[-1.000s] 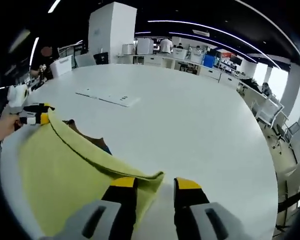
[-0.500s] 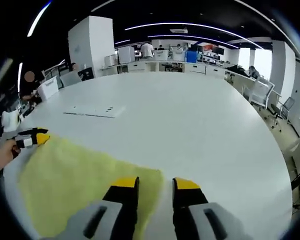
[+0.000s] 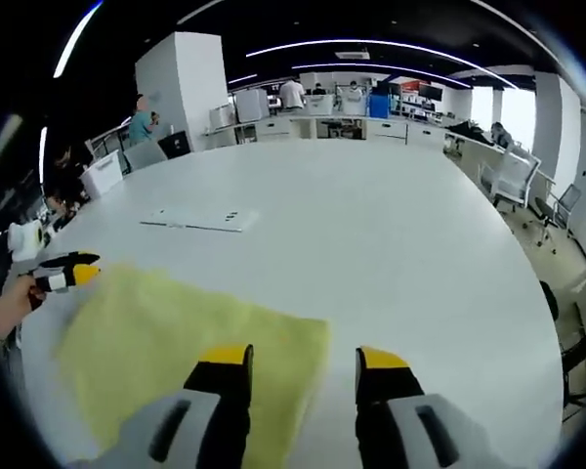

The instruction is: Fold the garment on the visible template until the final outline fits inside the template.

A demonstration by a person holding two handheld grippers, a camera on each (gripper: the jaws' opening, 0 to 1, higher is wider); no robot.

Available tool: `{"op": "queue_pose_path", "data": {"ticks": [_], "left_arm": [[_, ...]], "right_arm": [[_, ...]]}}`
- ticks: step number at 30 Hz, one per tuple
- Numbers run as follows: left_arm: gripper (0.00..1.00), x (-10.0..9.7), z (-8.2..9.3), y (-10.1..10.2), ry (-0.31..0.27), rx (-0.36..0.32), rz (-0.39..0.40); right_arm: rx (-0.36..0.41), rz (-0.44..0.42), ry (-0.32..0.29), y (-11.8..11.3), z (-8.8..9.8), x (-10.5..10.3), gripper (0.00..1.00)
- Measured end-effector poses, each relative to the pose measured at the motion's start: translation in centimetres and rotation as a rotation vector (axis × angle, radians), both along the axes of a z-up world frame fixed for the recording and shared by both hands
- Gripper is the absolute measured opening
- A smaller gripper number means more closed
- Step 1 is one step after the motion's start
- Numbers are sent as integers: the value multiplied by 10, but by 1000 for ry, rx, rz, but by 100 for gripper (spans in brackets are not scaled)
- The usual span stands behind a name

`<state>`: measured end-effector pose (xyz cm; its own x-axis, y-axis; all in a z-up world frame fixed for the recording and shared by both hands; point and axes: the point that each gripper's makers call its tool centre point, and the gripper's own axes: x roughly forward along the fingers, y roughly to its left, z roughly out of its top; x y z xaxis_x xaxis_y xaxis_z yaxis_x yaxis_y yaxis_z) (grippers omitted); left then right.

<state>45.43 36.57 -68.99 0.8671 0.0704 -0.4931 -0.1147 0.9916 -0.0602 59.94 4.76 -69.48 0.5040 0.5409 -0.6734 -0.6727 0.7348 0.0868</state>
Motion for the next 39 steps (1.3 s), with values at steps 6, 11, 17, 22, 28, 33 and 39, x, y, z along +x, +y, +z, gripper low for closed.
{"op": "queue_pose_path", "data": {"ticks": [6, 11, 17, 22, 28, 33, 39], "left_arm": [[43, -15, 10, -15, -9, 0, -75], [47, -29, 12, -23, 5, 35, -125], [50, -43, 15, -33, -1, 17, -176], [52, -52, 17, -40, -5, -5, -212], [52, -66, 17, -49, 7, -15, -252], [51, -83, 14, -56, 24, -18, -284], [50, -101, 11, -58, 35, -28, -295]], "right_arm": [[10, 32, 4, -1, 11, -19, 44], [18, 59, 16, -6, 16, -38, 46], [-5, 107, 30, -16, 19, -60, 48], [4, 136, 49, -22, 22, -80, 48], [1, 173, 46, -26, 24, -100, 49], [-4, 191, 62, -32, 19, -118, 49], [-2, 194, 63, -40, 13, -134, 47]]}}
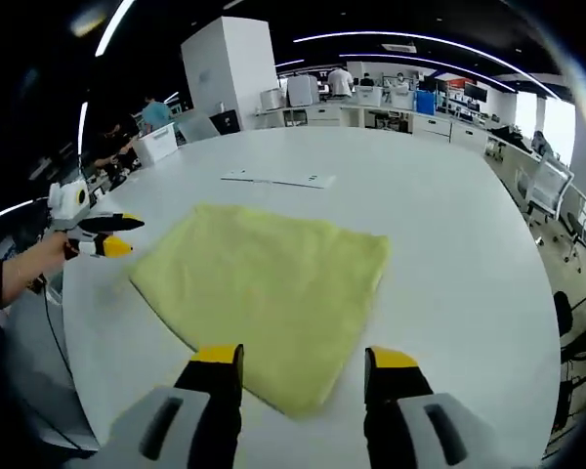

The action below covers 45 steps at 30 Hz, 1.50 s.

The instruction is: Fold the garment on the visible template until the final outline fits inside the template.

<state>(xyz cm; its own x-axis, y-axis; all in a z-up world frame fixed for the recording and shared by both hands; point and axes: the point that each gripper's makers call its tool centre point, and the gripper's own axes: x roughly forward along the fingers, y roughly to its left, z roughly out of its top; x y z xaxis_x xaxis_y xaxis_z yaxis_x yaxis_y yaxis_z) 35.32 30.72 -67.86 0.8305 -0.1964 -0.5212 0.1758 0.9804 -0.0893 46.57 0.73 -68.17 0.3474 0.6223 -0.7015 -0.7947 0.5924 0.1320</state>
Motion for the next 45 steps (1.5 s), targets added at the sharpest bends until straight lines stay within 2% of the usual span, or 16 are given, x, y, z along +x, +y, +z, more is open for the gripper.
{"op": "queue_pose_path", "data": {"ticks": [5, 11, 19, 25, 29, 33, 37, 41, 45], "left_arm": [[49, -18, -8, 0, 24, -3, 2], [45, -38, -19, -1, 55, -13, 0], [38, -50, -26, -1, 66, -20, 10], [34, -51, -32, -5, 81, -21, -8], [29, -50, -34, -8, 81, -19, -15], [25, -51, -37, -9, 84, -24, -10], [21, -48, -40, -10, 85, -35, -1], [12, -46, -42, -10, 88, -48, 6], [9, -43, -43, -11, 91, -41, -3]], "right_arm": [[8, 6, 3, -6, -3, -11, 45], [-25, 35, 17, -14, -13, -23, 38], [-51, 55, 17, -21, -25, -31, 28], [-78, 72, -3, -24, -34, -31, 17], [-60, 60, 10, -23, -35, -31, 14], [-31, 34, 19, -22, -36, -29, 7], [-11, 19, 36, -22, -38, -29, 6], [-13, 21, 37, -23, -40, -30, 1], [-1, 11, 42, -23, -42, -29, 0]]}}
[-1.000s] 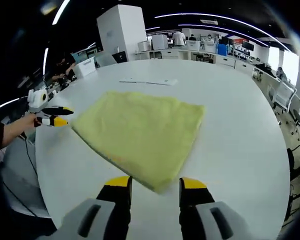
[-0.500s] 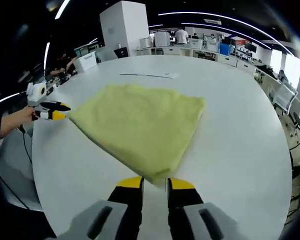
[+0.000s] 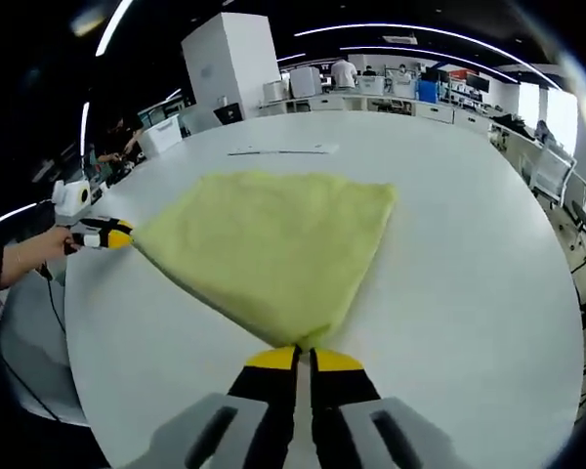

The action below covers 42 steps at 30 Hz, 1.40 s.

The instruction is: Fold the garment on the visible template until the final outline fits inside the template.

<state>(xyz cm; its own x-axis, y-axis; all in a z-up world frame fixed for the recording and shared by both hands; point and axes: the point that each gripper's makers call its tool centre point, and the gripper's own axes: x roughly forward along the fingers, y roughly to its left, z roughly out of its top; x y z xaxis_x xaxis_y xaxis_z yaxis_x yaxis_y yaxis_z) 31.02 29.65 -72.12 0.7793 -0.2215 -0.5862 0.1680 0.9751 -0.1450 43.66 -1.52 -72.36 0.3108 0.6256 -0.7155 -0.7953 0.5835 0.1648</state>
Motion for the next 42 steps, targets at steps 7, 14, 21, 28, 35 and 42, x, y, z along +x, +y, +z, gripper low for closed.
{"op": "queue_pose_path", "data": {"ticks": [7, 14, 21, 28, 35, 42], "left_arm": [[2, 1, -1, -4, 3, -18, -9], [0, 0, 0, -3, 11, 10, -41], [0, 1, 2, -2, 13, 35, -59], [0, -1, 3, -2, 15, 35, -61], [0, -5, 4, -3, 14, 50, -77], [0, -17, 3, -3, 23, 42, -82]], "right_arm": [[6, -12, 1, 0, -1, 2, 0], [-1, 15, -16, -3, 3, 0, 0], [-18, 9, -27, -12, 5, 3, 0], [-24, 17, -23, -16, 6, 2, 0], [-25, 29, -4, -16, 4, -3, 0], [-26, 42, 5, -16, 5, -10, 0]]}}
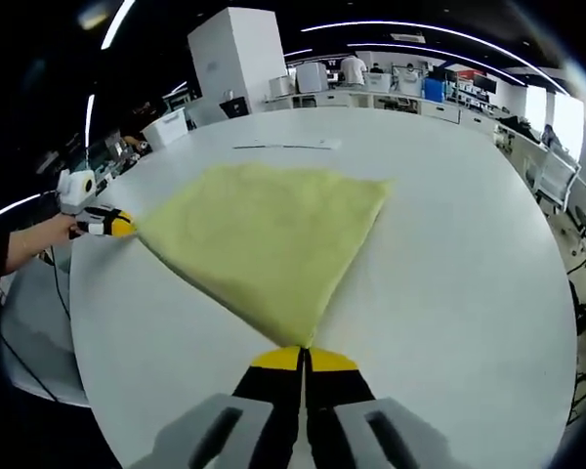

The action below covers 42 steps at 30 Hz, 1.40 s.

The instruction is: Fold the garment on the visible template until the final outline fits inside the template.

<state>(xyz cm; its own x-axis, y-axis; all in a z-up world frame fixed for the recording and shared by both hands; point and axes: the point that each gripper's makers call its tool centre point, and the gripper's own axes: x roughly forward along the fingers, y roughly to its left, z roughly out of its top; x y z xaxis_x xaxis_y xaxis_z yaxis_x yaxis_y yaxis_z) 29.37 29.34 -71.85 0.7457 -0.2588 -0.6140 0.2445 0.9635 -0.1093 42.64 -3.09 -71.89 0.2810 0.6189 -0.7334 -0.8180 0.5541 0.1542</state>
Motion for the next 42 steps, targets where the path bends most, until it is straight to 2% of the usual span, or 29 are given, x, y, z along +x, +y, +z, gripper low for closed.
{"op": "queue_pose_path", "data": {"ticks": [20, 32, 36, 42], "left_arm": [[0, -23, 2, -2, -1, -40, 43], [0, -36, 1, -3, 3, -36, 77], [0, -40, 0, -4, 6, -37, 80], [0, -41, -1, -3, 4, -41, 90]], "right_arm": [[-6, 2, 26, -5, 1, -25, 0], [-32, 1, 22, -11, -6, -29, 0], [-62, 17, 9, -12, -8, -31, 0], [-56, 2, 19, -11, -11, -32, 0]]}}
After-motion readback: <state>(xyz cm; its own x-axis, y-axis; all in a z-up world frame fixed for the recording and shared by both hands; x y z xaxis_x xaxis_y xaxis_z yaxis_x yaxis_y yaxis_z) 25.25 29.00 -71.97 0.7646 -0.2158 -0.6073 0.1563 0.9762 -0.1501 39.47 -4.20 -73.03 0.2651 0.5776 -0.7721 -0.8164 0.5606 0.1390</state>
